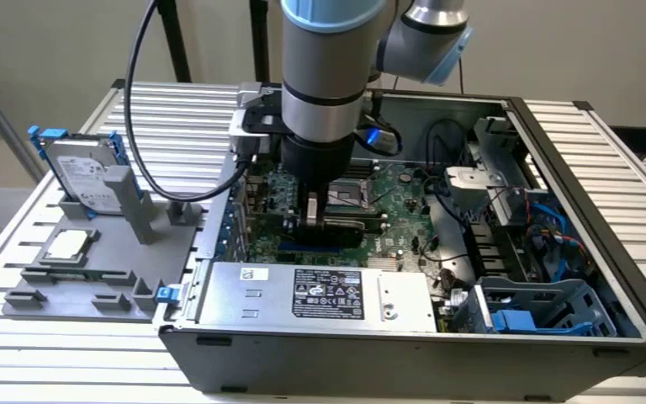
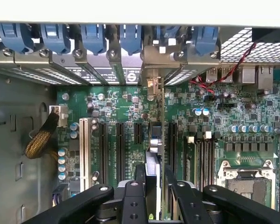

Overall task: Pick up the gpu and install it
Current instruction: 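Insert the gpu into the slot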

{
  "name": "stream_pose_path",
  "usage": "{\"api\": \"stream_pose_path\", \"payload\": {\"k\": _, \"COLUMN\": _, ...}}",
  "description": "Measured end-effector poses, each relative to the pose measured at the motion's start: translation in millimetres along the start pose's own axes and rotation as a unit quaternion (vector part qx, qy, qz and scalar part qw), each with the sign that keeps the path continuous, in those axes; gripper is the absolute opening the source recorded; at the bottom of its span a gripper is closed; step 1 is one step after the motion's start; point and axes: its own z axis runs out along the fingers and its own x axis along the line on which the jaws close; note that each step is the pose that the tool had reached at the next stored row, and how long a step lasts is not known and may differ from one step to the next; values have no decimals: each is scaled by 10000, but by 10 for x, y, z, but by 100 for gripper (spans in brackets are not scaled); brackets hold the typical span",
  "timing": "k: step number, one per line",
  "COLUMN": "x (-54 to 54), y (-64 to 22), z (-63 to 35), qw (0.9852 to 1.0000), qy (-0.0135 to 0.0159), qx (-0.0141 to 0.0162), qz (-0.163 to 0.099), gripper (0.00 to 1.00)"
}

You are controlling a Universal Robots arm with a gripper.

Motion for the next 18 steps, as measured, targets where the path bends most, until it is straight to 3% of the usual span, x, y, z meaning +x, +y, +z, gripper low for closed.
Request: {"api": "stream_pose_path", "payload": {"k": 18, "x": -14, "y": 7, "z": 74, "qw": 10000, "qy": 10, "qx": 0, "qz": 0, "gripper": 0}}
